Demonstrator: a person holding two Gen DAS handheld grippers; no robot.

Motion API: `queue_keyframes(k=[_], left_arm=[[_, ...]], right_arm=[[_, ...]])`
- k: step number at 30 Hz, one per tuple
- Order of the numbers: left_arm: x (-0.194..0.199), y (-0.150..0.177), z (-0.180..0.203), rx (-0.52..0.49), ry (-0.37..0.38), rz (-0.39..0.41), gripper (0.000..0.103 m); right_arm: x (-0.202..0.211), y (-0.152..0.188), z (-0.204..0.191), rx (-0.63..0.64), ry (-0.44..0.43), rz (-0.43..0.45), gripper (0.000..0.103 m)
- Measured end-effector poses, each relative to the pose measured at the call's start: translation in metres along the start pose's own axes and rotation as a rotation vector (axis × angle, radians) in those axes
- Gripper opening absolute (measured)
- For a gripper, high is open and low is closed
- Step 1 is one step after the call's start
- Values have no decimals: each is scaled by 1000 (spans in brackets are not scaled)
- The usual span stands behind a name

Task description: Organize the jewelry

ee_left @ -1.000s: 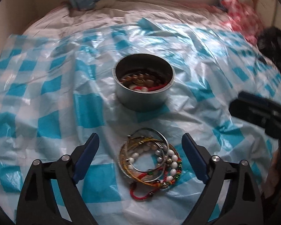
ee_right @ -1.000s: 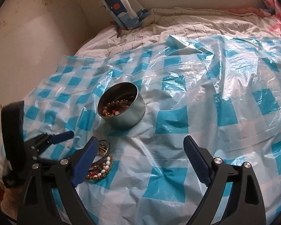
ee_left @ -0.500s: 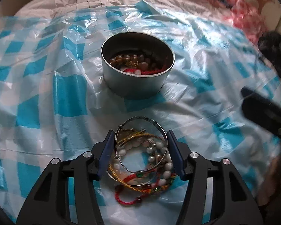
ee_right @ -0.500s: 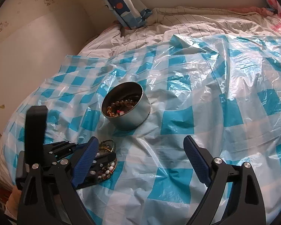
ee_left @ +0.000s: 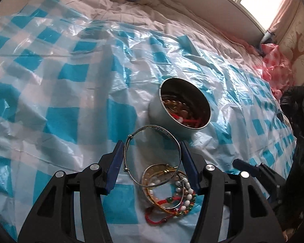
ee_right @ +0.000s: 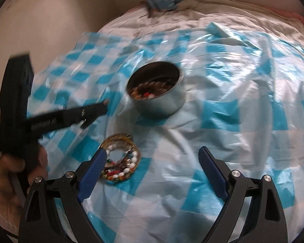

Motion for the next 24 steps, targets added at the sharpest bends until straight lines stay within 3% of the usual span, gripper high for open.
queue_keyframes(k=[5,11,15,20,24], left_arm=[[0,0,-1,-8,-3,-6,53],[1,0,-1,-10,-3,-6,53],[0,0,-1,-10,-1,-8,53],[0,0,2,-17,5,-8,53],[-2,-1,6,-27,4,-11,53]], right_arm=[[-10,4,-23,76,-50,-33,88],[-18,2,-4,93,102,-57,88],[-33,-1,-3,178,223,-101,88],[-49,1,1,237,318,-158,88],[-43,3,22,164,330,-158,88]])
Point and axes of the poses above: each gripper's, at about its wrist camera, not at the fingertips, and x roughly against the way its jaws point, z to its right, y to its underside, the point moved 7 cm from there along -x, roughly the way its jaws point, and after that the axes turned 13 degrees about x, right-handed, at the moved point
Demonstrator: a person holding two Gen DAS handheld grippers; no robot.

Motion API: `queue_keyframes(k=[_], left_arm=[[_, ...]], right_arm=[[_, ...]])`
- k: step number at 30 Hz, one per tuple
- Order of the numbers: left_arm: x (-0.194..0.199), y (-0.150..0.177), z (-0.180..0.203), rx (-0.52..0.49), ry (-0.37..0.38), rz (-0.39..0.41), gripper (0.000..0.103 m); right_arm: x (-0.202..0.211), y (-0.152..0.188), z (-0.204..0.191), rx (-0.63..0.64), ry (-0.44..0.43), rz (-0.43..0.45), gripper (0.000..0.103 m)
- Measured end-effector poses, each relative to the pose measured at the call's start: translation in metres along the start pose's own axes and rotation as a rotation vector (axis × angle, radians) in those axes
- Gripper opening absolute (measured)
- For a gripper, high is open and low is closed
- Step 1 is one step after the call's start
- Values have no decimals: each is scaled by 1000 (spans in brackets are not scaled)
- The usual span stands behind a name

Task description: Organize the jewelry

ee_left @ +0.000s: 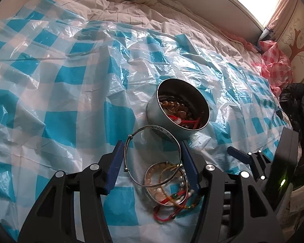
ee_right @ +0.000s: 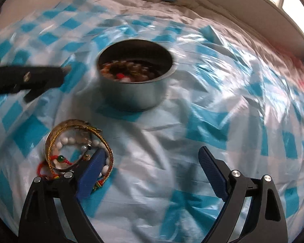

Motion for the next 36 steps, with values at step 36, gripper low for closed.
queue_keyframes(k=[36], left_arm=[[-14,4,-1,-45,-50,-34,53]], right_arm=[[-13,-10,19,-35,-53,11,53]])
Point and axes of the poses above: each gripper's, at about its wrist camera, not at the fingertips, and x roughly against the way its jaws point, z to its right, y to its underside, the point moved 7 cm from there along -x, roughly the way its jaws point, and after that the axes turned 13 degrees about x, right-handed, at the moved point
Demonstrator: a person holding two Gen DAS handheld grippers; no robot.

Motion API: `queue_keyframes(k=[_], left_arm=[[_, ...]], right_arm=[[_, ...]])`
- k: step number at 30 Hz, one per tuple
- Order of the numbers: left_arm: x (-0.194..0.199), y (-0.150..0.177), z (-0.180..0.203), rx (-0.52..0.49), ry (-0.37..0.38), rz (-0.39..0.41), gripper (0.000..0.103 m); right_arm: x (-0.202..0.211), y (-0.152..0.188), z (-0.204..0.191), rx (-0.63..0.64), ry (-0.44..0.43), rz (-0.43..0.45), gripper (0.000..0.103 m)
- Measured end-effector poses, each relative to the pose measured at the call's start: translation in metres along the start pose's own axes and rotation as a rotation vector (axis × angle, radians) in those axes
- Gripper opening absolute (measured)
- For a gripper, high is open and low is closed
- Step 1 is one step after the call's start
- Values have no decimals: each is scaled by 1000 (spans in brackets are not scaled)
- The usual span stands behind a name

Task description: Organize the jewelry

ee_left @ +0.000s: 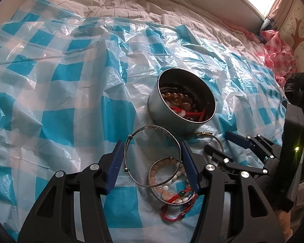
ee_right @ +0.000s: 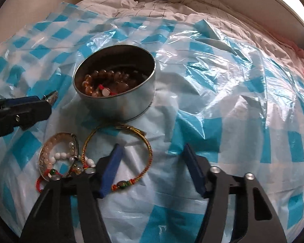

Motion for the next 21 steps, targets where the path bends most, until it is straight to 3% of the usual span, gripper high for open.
queue_keyframes(k=[4,7,14,21], left_arm=[[-5,2,-3,-18,-22,-8,53],[-5,3,-4,-28,-30,-8,53],[-3,1,-5,-28,-30,3,53],[0,1,0,-56,-50,21,53]], right_arm=[[0,1,-8,-6,-86,9,18],[3,-1,-10,-29,-119,26,7],[22,-2,19,-205,-214,122,4],[28,-6,22,-221,-221,147,4]])
Point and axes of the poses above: each gripper's, at about its wrist camera, not at the fingertips, and x roughly against the way its jaws point, z to its right, y to its underside, the point moved 7 cm from there along -x, roughly the way its jaws point, and after that the axes turned 13 degrees about x, right-handed, at the moved point
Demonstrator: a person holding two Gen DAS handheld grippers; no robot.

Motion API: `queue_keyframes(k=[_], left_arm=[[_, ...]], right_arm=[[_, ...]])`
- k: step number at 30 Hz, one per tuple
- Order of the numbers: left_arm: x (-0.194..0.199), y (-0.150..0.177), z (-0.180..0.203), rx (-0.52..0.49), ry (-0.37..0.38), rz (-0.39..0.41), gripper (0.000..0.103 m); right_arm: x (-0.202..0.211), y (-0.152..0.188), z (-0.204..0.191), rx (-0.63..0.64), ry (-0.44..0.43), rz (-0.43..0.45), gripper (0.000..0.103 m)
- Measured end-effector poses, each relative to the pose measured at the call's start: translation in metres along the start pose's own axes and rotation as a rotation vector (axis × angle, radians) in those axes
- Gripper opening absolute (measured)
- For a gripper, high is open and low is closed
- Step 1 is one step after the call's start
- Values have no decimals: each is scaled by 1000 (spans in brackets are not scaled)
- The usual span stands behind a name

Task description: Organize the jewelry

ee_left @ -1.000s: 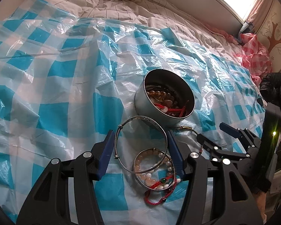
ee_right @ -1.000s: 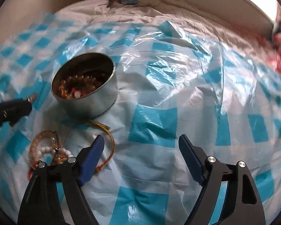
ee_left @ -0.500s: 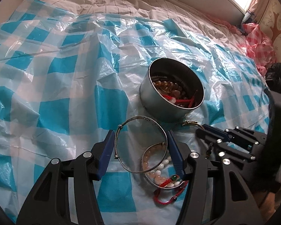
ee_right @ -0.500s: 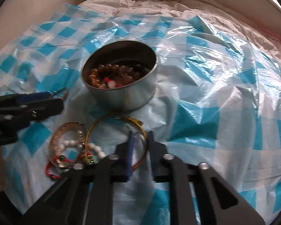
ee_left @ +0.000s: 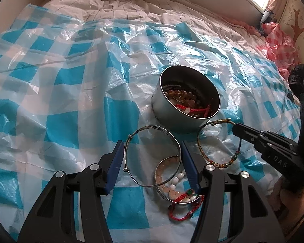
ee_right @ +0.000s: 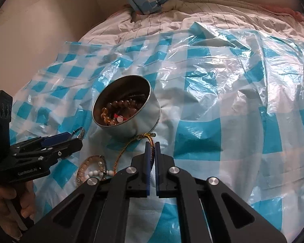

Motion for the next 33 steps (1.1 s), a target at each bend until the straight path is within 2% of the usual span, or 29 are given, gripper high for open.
queue_keyframes(k=[12,21,24,27,28,29,30,31,33], left_arm=[[13,-8,7,-46,-39,68,53],[17,-11,10,-55,-43,84,53],[16,-11,10,-55,-42,84,53],[16,-12,9,-51,-42,85,53],[16,-12,9,-47,-41,85,53],[16,-12,8,-43,-40,85,53],[16,-13,7,-39,-40,85,53],[16,-13,6,-36,-39,85,53],[16,-14,6,-33,-36,84,53]], right_arm=[[14,-5,-5,2,-27,59,4],[23,-10,-7,1,-40,101,4],[21,-10,-7,-1,-45,90,4],[13,-5,-1,11,23,43,5],[10,-3,1,19,44,24,16],[4,2,4,28,87,-12,50],[0,5,7,38,124,-33,66],[-4,7,7,55,149,-50,72],[-16,11,5,110,204,-99,72]])
Point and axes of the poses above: each gripper's, at about its wrist camera, not at the fingertips, and x roughly against the way its jaws point, z to its right, y to its underside, the point moved 7 cm from there along -x, roughly the way its jaws point, and after that the axes turned 13 degrees about x, right-handed, at the moved point
